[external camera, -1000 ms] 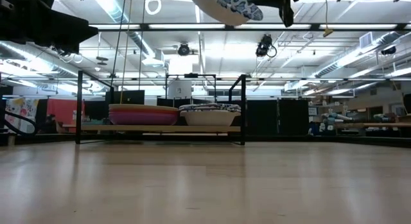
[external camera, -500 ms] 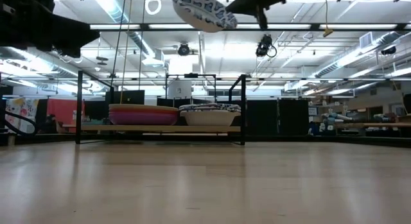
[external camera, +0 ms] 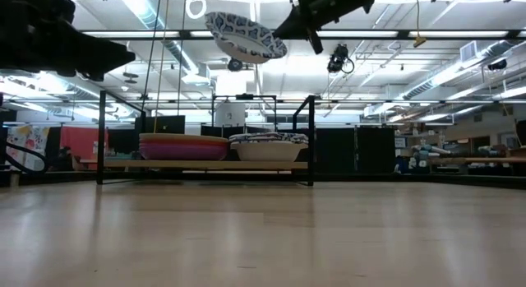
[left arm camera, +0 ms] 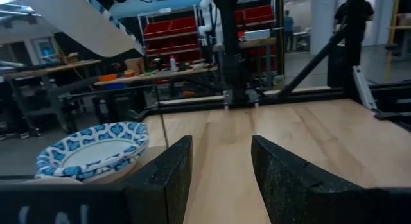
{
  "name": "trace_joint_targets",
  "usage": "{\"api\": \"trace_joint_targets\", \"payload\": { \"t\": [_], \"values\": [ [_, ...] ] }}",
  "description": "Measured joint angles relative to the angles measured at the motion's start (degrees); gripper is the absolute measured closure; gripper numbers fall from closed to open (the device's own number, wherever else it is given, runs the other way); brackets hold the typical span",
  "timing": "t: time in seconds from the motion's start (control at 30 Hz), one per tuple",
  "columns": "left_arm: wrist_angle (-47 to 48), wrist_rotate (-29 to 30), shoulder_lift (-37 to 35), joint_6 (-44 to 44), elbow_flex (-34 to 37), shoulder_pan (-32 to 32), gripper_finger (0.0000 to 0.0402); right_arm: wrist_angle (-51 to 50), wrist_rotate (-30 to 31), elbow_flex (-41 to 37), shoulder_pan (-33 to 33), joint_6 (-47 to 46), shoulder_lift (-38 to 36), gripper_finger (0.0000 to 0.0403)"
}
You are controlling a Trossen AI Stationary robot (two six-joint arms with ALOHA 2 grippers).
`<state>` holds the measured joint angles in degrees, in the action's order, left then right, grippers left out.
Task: Place and stack plates onto a shelf
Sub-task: Stack the blue patterned bowl on top of the blue patterned bowl on the shelf
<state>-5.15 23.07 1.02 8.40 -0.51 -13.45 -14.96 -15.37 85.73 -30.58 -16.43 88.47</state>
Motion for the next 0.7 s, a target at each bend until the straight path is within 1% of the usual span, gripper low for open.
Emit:
{"api": "trace_joint_targets", "payload": {
  "t": [0.23,0.37,0.7],
  "values": [
    [0.42,-3.50,0.00,-0.26,0.02,3.24,0.0235,-3.28,-1.28,0.57,-3.39,0.14,0.21,0.0395],
    [0.44,-3.58,0.00,-0.26,0.04,4.05,0.0235,-4.80,-1.30,0.59,-5.57,0.14,-0.10,0.0395],
    [0.51,-3.61,0.01,-0.37,0.07,4.29,0.0235,-12.51,-1.26,0.59,-10.52,0.11,0.36,0.0395]
  ]
}}
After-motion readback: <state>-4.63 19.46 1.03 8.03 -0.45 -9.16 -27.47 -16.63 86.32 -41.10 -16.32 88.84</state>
